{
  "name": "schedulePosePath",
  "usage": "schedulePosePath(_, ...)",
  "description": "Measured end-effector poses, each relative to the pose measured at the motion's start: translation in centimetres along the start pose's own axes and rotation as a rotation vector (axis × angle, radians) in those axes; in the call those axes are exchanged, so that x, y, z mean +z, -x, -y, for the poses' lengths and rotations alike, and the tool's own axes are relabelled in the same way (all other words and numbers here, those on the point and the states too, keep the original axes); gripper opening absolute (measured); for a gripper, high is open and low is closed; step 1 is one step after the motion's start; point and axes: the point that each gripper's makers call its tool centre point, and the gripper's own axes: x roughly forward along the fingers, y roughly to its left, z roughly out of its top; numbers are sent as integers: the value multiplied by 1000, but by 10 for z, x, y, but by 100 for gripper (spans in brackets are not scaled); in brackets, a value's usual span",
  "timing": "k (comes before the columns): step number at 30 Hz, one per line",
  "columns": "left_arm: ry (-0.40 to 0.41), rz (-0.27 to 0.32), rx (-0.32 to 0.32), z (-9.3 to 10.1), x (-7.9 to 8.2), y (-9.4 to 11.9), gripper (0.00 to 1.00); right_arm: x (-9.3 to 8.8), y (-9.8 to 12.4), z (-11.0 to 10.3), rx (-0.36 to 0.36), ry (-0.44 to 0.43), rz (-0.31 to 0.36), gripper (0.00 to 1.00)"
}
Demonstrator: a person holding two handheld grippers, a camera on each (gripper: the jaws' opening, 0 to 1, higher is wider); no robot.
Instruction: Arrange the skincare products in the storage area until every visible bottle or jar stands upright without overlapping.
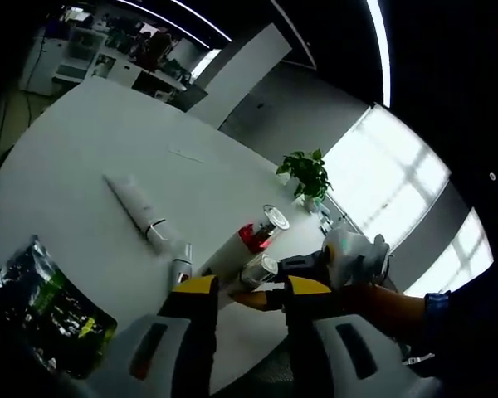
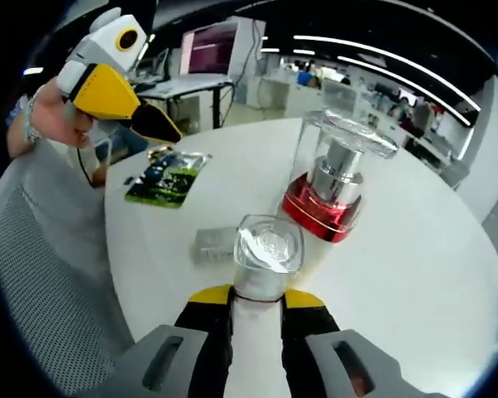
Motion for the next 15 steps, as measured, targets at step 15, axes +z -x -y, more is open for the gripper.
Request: schedulePosePath(15,14,-15,4,-1,-3,-1,25,-2,1,-4,29,63,4,15)
